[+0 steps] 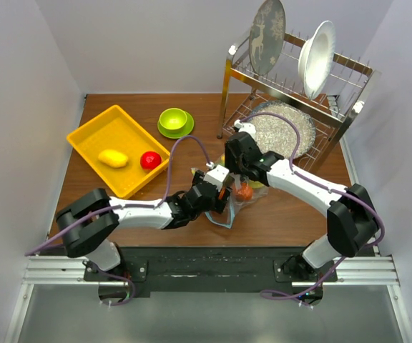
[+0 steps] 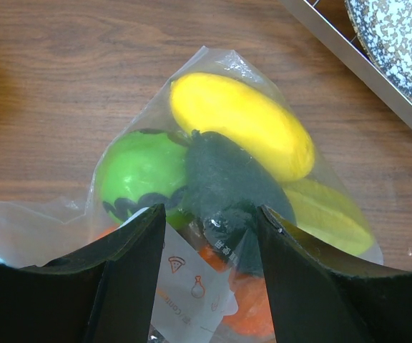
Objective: Open the zip-top bag and remove the fake food
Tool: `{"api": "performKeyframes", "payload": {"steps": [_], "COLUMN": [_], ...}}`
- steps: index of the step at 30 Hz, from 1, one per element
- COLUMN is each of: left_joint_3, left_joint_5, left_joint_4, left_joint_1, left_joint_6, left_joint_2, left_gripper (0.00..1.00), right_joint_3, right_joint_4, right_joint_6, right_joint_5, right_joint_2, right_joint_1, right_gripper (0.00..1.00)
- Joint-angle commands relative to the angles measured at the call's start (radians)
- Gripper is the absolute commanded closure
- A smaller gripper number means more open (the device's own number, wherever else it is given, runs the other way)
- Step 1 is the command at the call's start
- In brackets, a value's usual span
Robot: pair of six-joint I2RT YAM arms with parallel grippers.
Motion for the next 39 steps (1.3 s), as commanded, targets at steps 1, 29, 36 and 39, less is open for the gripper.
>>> {"api": "performKeyframes", "payload": {"steps": [1,29,36,39], "left_joint_3": [0.04,-0.092,-0.098,-0.15], "left_joint_5": [-0.008,0.167,0.102,0.093], "left_joint_4": [0.105,-0.039,-0.331,-0.398], "left_joint_1": [-0.003,-0.003,-0.001,0.005], "left_joint_6": [0.007,-0.235,-0.304,-0.329], "left_joint_2": [0.041,-0.176,-0.331,-0.454], "left_gripper": [0.12,0.6,0.6,0.59], "right_joint_3": [0.018,-0.041,-0.054,-0.059], "right_joint_4": [0.031,0.058,0.077,0.077], "right_joint_6": [-0.014,-0.017,-0.013,-0.017], "right_joint_5": [-0.018,-0.007,-0.012,-0.016], "right_joint_2": [-0.007,-0.009,-0.021,-0.025], "right_joint_1": [-0.004,-0.021,-0.026,-0.027], "right_gripper": [0.43,0.43,0.42,0.42]}}
